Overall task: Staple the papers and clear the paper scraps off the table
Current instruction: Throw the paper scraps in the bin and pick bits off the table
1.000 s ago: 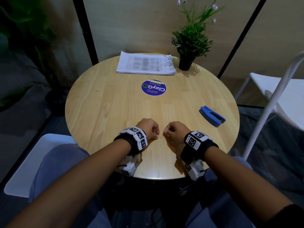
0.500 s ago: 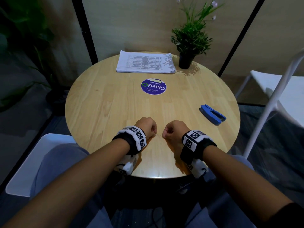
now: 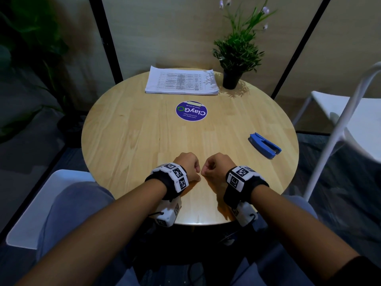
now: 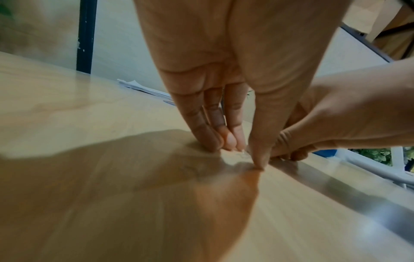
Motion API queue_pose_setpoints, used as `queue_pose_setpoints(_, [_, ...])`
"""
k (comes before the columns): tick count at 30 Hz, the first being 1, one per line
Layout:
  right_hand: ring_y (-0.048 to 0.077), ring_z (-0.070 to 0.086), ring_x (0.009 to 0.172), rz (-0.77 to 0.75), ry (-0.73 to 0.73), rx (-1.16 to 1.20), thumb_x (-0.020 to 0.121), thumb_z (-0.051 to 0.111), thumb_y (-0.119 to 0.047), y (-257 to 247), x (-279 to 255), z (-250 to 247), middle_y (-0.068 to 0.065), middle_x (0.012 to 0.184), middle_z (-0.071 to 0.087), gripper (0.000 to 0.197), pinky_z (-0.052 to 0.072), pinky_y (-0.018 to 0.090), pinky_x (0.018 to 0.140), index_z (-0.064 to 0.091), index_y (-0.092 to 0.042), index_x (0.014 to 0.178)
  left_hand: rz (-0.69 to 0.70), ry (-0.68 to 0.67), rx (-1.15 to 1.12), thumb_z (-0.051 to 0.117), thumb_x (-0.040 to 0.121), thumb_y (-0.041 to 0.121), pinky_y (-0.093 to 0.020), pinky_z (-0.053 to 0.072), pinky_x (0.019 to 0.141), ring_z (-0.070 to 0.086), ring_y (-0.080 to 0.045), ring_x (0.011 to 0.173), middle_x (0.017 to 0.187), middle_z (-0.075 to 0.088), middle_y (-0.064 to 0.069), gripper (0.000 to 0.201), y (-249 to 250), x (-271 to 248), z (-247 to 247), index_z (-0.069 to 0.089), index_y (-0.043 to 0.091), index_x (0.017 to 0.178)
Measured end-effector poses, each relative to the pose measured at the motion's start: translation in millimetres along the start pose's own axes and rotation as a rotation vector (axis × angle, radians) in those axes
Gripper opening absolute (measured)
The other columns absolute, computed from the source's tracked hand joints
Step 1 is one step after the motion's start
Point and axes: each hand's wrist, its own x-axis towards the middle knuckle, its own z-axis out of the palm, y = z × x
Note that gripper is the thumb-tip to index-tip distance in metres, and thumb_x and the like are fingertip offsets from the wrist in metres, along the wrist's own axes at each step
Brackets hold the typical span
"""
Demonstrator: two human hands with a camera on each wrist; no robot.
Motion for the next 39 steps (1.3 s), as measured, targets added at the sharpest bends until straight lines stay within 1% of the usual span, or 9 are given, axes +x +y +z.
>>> queue_pose_setpoints(4, [0.012, 0.059, 0.077, 0.021, 0.008, 0.059, 0.081, 0.069, -0.016, 6, -1, -4, 0.001, 0.078, 0.067, 0.008, 0.045, 0.016, 0.064, 0.073, -0.009, 0.082, 0.003, 0.031, -0.031, 0.079, 0.073, 0.027, -0.031, 0.05, 0.077, 0.058, -0.02, 0.083, 0.091, 0.064, -0.004, 0.031, -1, -1, 2, 0.067, 0.01, 0.096])
queue_pose_setpoints(7, [0.013, 0.059, 0.08, 0.029, 0.027, 0.095, 0.082, 0.068, -0.013, 10, -3, -7, 0.004, 0.082, 0.069, 0.008, 0.048, 0.024, 0.074, 0.073, -0.007, 0.084, 0.006, 0.044, -0.058, 0.077, 0.075, 0.021, -0.029, 0.049, 0.079, 0.056, -0.018, 0.08, 0.097, 0.07, -0.008, 0.024, -2, 0, 0, 0.07, 0.009, 0.095])
queue_pose_setpoints(10, [0.014, 0.06, 0.081, 0.027, 0.055, 0.103, 0.081, 0.069, -0.012, 11, -2, -6, -0.005, 0.072, 0.064, 0.007, 0.049, 0.027, 0.077, 0.073, -0.007, 0.085, -0.004, 0.04, -0.08, 0.076, 0.077, 0.017, -0.026, 0.048, 0.08, 0.058, -0.016, 0.079, 0.097, 0.072, -0.009, 0.019, -2, 1, -3, 0.073, 0.008, 0.094])
queue_pose_setpoints(16, [0.016, 0.066, 0.086, 0.026, 0.041, 0.163, 0.075, 0.077, -0.018, 5, 5, -3, 0.004, 0.084, 0.074, 0.01, 0.053, 0.029, 0.08, 0.077, -0.012, 0.082, -0.018, 0.014, -0.067, 0.075, 0.078, 0.018, -0.025, 0.047, 0.076, 0.059, -0.015, 0.079, 0.096, 0.074, -0.008, 0.015, -2, 2, -3, 0.075, 0.009, 0.091])
queue_pose_setpoints(27, [0.017, 0.064, 0.083, -0.05, -0.013, -0.05, 0.078, 0.073, -0.018, -4, 2, -2, 0.007, 0.09, 0.073, 0.009, 0.048, 0.025, 0.077, 0.075, -0.011, 0.084, -0.05, -0.016, 0.091, 0.06, 0.088, 0.011, -0.033, 0.049, 0.084, 0.065, -0.03, 0.096, 0.102, 0.07, -0.014, 0.013, 9, -1, 3, 0.07, 0.005, 0.092])
queue_pose_setpoints(31, [0.028, 0.061, 0.102, 0.033, -0.039, -0.254, 0.088, 0.056, -0.017, -14, 6, 8, 0.01, 0.107, 0.063, 0.022, 0.044, 0.03, 0.083, 0.066, -0.006, 0.106, -0.071, -0.1, 0.179, 0.049, 0.089, 0.003, -0.033, 0.043, 0.076, 0.057, -0.032, 0.088, 0.08, 0.059, -0.011, 0.025, 17, -4, 0, 0.056, 0.008, 0.066])
queue_pose_setpoints(32, [0.029, 0.059, 0.101, 0.043, -0.035, -0.296, 0.089, 0.054, -0.016, -15, 6, 12, 0.012, 0.105, 0.059, 0.024, 0.042, 0.03, 0.081, 0.064, -0.005, 0.108, -0.068, -0.105, 0.191, 0.047, 0.089, 0.002, -0.032, 0.039, 0.073, 0.054, -0.03, 0.085, 0.082, 0.059, -0.012, 0.022, 18, -5, 0, 0.06, 0.005, 0.071])
queue_pose_setpoints(35, [0.026, 0.052, 0.085, -0.014, -0.033, -0.353, 0.092, 0.048, -0.015, -15, 4, 19, 0.007, 0.093, 0.042, 0.024, 0.039, 0.03, 0.078, 0.06, -0.004, 0.109, -0.014, -0.079, 0.252, 0.044, 0.092, 0.001, -0.035, 0.044, 0.081, 0.056, -0.033, 0.094, 0.114, 0.059, -0.021, 0.023, 17, -8, 3, 0.062, -0.004, 0.105])
queue_pose_setpoints(39, [0.032, 0.056, 0.099, -0.004, -0.044, -0.361, 0.092, 0.047, -0.014, -10, 2, 20, 0.008, 0.096, 0.041, 0.022, 0.043, 0.034, 0.087, 0.057, -0.003, 0.109, 0.053, -0.055, 0.313, 0.046, 0.092, 0.001, -0.036, 0.043, 0.093, 0.054, -0.035, 0.111, 0.122, 0.051, -0.021, 0.024, 14, -11, 9, 0.057, -0.001, 0.113])
